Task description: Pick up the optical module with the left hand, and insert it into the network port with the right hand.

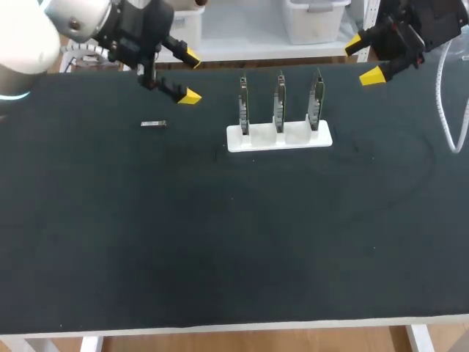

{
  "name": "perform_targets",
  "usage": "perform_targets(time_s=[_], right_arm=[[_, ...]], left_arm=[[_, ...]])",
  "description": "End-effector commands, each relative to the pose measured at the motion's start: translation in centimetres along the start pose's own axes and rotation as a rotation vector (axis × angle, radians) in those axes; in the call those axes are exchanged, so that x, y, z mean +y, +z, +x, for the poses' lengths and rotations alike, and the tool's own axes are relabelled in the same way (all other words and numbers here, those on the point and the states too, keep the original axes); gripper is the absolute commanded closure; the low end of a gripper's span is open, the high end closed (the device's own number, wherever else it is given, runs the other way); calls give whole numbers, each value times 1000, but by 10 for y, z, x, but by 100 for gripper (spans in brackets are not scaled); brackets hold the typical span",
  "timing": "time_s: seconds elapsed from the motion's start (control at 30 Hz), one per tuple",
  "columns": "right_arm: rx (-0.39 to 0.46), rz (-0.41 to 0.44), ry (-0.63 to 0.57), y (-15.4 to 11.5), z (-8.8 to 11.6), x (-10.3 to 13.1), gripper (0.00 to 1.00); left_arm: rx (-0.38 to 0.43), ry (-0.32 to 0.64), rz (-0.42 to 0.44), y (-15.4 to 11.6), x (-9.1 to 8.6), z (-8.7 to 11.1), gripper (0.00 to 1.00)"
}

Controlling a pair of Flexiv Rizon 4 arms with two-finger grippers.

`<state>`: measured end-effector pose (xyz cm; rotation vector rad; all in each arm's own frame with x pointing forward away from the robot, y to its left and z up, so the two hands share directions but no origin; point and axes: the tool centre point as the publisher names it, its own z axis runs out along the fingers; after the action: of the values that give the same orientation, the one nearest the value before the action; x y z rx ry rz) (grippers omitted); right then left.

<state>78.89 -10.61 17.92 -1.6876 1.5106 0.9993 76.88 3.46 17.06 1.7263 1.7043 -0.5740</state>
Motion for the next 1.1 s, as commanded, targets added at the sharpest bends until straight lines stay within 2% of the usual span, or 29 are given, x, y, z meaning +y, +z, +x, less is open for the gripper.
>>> perform_targets(time_s=[0.03,0.2,0.3,0.43,0.7,0.9,1.1], right_arm=[[1,4,0,0,0,2,0],[1,4,0,0,0,2,0],[1,4,0,0,0,2,0],[1,4,0,0,0,2,0],[1,4,0,0,0,2,0],[1,4,0,0,0,2,0],[1,4,0,0,0,2,0]], left_arm=[[-4,2,-49,-1,-8,1,0],[6,21,-43,2,-5,-3,0],[67,94,20,12,6,-16,0],[117,116,25,4,14,-13,0],[178,7,60,-13,14,29,0],[228,-70,39,-28,7,64,0],[260,-89,20,-30,6,81,0]])
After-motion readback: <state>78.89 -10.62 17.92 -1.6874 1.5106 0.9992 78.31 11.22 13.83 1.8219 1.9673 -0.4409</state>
